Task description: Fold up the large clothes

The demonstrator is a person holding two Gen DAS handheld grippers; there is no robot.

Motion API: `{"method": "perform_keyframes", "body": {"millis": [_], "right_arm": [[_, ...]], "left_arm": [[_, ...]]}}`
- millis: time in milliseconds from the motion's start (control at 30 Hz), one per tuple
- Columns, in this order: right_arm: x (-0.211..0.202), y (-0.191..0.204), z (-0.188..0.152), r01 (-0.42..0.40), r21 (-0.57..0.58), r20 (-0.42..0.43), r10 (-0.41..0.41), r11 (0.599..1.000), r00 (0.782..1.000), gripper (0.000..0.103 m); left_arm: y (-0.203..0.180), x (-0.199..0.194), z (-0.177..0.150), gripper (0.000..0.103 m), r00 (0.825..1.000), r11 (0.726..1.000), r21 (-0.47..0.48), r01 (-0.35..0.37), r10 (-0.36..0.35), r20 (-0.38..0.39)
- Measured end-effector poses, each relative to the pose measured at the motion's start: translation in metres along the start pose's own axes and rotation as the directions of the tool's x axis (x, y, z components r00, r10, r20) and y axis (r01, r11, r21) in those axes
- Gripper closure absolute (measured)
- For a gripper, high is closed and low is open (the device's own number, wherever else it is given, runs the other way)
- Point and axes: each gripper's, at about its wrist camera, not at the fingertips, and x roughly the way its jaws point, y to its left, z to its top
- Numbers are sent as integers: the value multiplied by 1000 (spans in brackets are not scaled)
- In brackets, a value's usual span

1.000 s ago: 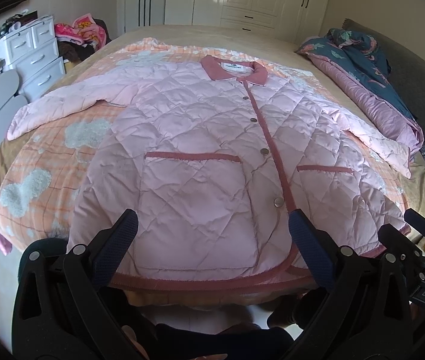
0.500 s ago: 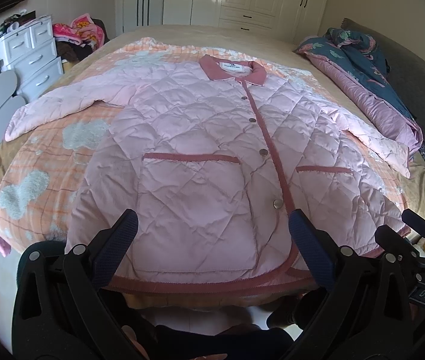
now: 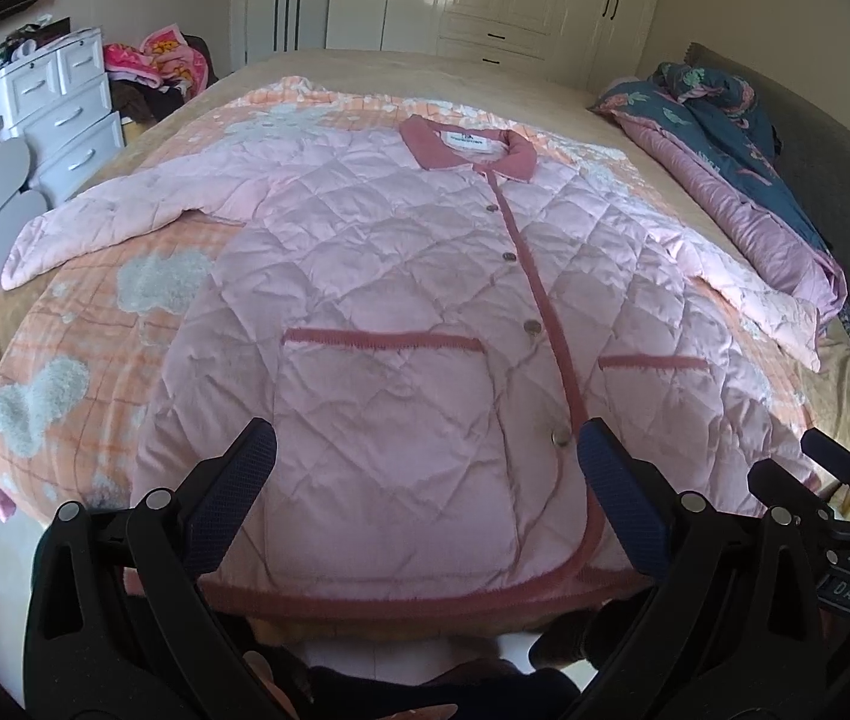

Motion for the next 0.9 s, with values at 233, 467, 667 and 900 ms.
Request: {"method": "perform_keyframes", "body": {"millis": [233,467,667,900], "right_arm": [[12,-3,24,19,1,-5,-19,1000,1000,4],[28,-4,49,12,12,-18,-12,1000,1000,4],[42,-6,74,3,23,-23,-2,1000,1000,4],[60,-11,103,6,41,-28,-5,999,1000,4]], "left_arm": [[4,12,25,9,1000,1000,-11,-4,4,9],[8,29,47,9,1000,1000,-29,-7,7,-4],[9,40,63,9,1000,999,-38,-13,13,-13],[5,56,89,9,1000,999,-39,-11,10,-16]]}}
